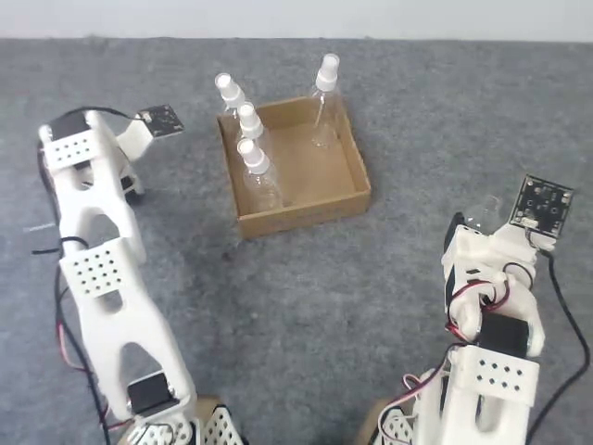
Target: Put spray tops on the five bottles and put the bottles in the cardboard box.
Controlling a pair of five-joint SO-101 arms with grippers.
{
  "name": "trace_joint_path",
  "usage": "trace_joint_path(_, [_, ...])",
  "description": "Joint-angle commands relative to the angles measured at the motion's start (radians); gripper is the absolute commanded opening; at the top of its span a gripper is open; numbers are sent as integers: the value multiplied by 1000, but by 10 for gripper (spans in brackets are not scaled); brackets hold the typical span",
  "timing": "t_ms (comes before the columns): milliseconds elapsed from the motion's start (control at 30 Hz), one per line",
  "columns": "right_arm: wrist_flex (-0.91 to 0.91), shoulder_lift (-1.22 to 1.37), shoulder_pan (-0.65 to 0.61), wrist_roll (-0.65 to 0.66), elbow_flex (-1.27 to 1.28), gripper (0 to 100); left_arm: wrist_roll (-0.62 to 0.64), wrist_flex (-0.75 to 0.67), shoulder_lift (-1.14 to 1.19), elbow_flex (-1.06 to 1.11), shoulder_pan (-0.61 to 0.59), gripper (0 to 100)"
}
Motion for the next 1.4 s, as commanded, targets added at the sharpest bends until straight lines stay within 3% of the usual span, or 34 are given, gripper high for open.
trace_joint_path(0, [-21, -28, -15, 20, -18, 24, -2, 121, -9, -131, 5, 43])
trace_joint_path(333, [-21, -28, -15, 20, -18, 24, 164, 147, -18, -168, 6, 12])
trace_joint_path(600, [-21, -28, -15, 20, -18, 24, 287, 149, -163, -142, -2, 12])
trace_joint_path(1000, [-21, -28, -16, 20, -18, 24, 302, 146, -580, 325, 34, 12])
trace_joint_path(1367, [-18, -28, -16, 20, -18, 20, 574, 144, -911, 699, 166, 12])
